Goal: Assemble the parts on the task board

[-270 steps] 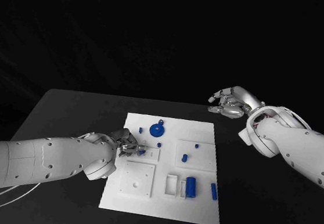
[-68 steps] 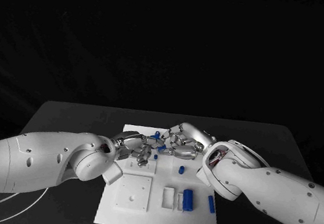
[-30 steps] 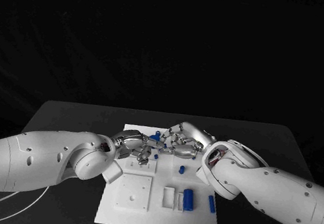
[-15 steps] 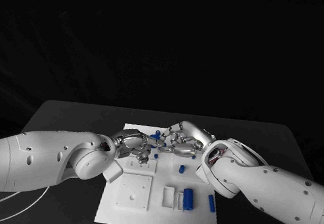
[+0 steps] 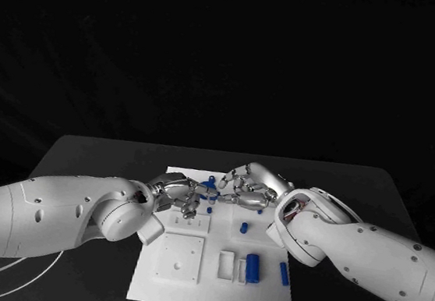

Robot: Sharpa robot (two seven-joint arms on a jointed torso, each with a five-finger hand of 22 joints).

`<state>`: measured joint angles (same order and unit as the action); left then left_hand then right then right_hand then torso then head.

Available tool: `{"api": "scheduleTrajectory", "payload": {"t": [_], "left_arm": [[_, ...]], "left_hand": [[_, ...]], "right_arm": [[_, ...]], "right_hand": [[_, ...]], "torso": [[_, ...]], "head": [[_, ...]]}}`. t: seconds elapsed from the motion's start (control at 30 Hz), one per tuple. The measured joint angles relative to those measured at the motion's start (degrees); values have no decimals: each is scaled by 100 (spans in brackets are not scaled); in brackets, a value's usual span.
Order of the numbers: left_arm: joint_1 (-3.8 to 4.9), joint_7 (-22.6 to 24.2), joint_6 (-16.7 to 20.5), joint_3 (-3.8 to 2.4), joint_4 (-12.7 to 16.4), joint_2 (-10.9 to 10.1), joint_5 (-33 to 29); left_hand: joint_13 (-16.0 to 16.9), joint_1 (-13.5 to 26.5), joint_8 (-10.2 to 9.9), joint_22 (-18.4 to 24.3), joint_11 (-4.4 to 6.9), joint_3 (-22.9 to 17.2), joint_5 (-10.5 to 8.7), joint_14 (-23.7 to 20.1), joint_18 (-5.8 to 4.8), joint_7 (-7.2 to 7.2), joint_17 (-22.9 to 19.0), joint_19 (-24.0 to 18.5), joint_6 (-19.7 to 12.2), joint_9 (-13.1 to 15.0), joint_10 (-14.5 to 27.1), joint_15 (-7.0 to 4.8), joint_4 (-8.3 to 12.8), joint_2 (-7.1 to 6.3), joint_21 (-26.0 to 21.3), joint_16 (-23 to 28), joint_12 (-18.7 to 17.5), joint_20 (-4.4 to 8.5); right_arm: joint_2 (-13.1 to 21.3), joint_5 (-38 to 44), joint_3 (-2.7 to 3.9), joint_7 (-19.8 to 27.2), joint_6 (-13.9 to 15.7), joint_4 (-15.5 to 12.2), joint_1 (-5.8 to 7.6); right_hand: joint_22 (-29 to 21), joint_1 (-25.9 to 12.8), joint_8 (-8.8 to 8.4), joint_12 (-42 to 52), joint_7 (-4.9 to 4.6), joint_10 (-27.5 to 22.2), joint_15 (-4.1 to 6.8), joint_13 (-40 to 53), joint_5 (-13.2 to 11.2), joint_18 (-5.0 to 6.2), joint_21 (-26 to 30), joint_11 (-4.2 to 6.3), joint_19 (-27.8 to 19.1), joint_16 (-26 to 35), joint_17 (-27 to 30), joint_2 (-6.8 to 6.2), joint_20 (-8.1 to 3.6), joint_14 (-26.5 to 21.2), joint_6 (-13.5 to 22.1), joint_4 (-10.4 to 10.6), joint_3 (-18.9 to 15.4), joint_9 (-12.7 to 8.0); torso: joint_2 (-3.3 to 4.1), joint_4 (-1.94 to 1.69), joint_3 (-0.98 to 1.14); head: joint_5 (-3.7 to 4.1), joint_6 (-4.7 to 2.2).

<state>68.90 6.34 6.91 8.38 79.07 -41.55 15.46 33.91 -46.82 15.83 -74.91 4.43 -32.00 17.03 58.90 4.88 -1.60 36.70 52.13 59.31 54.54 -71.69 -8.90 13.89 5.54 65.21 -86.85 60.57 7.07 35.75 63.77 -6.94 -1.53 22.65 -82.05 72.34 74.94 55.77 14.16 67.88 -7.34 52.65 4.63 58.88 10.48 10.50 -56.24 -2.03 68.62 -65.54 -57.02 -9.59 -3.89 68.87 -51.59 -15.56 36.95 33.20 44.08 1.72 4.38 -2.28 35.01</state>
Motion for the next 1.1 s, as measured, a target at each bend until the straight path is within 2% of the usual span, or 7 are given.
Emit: {"api": "scheduleTrajectory", "payload": {"t": [0.17,0.33,0.43,0.67,0.8,0.9,1.1], "left_arm": [[6,-124,168,2,-15,-13,205],[57,-271,312,7,-85,-2,446],[121,-377,381,7,-133,4,592],[393,-1007,397,53,-305,107,1292],[655,-1573,284,277,-378,214,1907],[816,-2035,206,533,-429,362,2438],[860,-2751,128,536,-522,607,3359]], "left_hand": [[0,55,0,0,6,0,127,41,0,-12,11,44,47,1,-45,-1,0,-12,45,-35,0,18],[1,101,55,0,8,0,266,52,0,-14,11,72,67,40,-48,7,0,-58,45,-35,0,30],[1,135,66,1,14,0,491,81,0,-13,16,72,88,148,-70,19,0,-92,76,-35,22,30],[4,128,99,-4,37,-1,742,139,-3,-18,16,151,164,238,-140,6,-1,-209,86,-35,22,55],[-4,51,72,-3,8,-6,780,159,-5,-20,16,174,204,239,-192,9,-6,-286,86,-35,22,51],[-14,49,31,-3,-7,-9,782,195,-19,-27,16,195,245,239,-237,8,-9,-294,92,-35,22,73],[-43,-3,-35,-3,-14,-79,823,274,-50,-39,6,308,325,241,-318,27,-79,-415,112,-35,-17,102]], "right_arm": [[162,-324,13,109,251,-15,1],[386,-802,161,283,485,-2,1],[488,-1018,302,366,570,108,13],[591,-1283,355,467,655,599,195],[554,-1354,365,505,677,977,298],[488,-1391,380,524,694,1298,353],[284,-1470,391,566,698,1861,449]], "right_hand": [[0,-147,-205,-72,-109,-231,-188,-61,354,-5,97,-147,-184,58,-15,-145,85,-174,349,48,-284,-105],[-1,-269,-241,-73,-179,-351,-238,-112,661,-7,166,-206,-253,63,-20,-185,153,-290,462,114,-611,-122],[-1,-282,-241,-73,-199,-393,-239,-146,796,-7,175,-207,-305,63,-20,-172,166,-329,501,141,-679,-122],[-1,-282,-241,-73,-207,-393,-239,-192,839,-7,200,-207,-306,63,-16,-172,166,-329,510,147,-685,-121],[-2,-257,-241,-72,-221,-393,-237,-215,874,-7,218,-208,-328,63,-7,-147,188,-368,525,147,-685,-121],[-2,-250,-241,-89,-229,-394,-236,-294,1042,-5,302,-208,-409,131,30,-141,225,-448,552,163,-701,-121],[-28,-250,-174,-356,-284,-423,-258,-656,1083,13,630,-196,-697,398,216,-141,390,-721,596,209,-704,-121]], "torso": [[-2,1,1],[-3,1,4],[-4,3,8],[-13,10,14],[-25,8,18],[-44,7,25],[-93,-2,43]], "head": [[-5,-7],[-20,-15],[-32,-20],[-59,-31],[-69,-2],[-81,41],[-106,122]]}}
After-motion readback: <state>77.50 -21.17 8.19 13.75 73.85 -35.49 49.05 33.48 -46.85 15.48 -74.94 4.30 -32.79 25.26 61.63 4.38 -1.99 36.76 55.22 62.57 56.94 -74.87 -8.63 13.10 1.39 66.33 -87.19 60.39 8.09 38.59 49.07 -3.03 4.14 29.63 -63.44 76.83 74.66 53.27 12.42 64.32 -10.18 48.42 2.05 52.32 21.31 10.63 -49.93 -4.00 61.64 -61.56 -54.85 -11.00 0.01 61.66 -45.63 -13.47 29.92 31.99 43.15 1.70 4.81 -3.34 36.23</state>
